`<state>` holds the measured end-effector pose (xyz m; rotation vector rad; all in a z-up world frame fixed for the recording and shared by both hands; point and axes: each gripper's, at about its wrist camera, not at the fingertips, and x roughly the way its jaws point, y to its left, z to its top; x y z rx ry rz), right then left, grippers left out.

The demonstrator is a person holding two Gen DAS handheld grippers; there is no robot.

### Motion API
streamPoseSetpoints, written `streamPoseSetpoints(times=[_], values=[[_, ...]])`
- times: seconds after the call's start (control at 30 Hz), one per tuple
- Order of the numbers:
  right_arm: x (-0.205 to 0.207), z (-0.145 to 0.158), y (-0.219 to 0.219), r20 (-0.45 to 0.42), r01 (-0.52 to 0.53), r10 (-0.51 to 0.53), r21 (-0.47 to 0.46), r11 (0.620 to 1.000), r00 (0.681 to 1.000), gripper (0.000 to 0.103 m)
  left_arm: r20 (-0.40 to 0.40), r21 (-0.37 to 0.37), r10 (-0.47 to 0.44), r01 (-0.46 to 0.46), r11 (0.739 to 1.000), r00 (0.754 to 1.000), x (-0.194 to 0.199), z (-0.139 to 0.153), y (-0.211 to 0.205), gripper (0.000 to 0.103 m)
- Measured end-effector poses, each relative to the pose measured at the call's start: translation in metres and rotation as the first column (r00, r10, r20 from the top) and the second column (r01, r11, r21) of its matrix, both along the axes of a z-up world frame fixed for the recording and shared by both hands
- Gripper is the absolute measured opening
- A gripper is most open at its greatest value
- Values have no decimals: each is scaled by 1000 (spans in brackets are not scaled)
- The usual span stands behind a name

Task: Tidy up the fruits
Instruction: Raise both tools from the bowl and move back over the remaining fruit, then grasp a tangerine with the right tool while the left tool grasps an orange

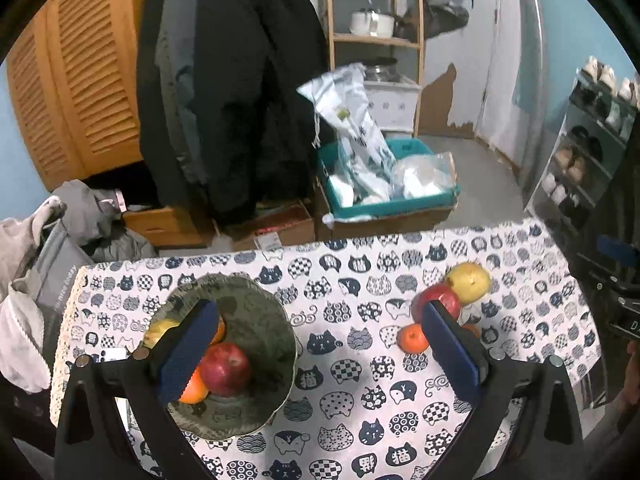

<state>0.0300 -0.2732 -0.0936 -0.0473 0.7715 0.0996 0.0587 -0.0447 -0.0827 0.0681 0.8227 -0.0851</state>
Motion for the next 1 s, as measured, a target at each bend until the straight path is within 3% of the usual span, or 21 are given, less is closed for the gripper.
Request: streamPoseSetpoints(times=[0.27, 0.57, 1.0], values=[[18, -43, -3, -120, 2, -2, 3, 1000, 993, 84, -114, 11, -13, 14, 1000, 993, 22, -48, -15, 102], [40, -105, -6, -284, 8, 0, 28, 1000, 959, 84, -229, 14, -15, 19, 1000, 973, 42, -104, -31, 102], [58, -160, 2, -398, -14, 24, 30, 999, 917, 84, -335, 9, -1, 4, 1000, 942, 58, -152, -36, 102]])
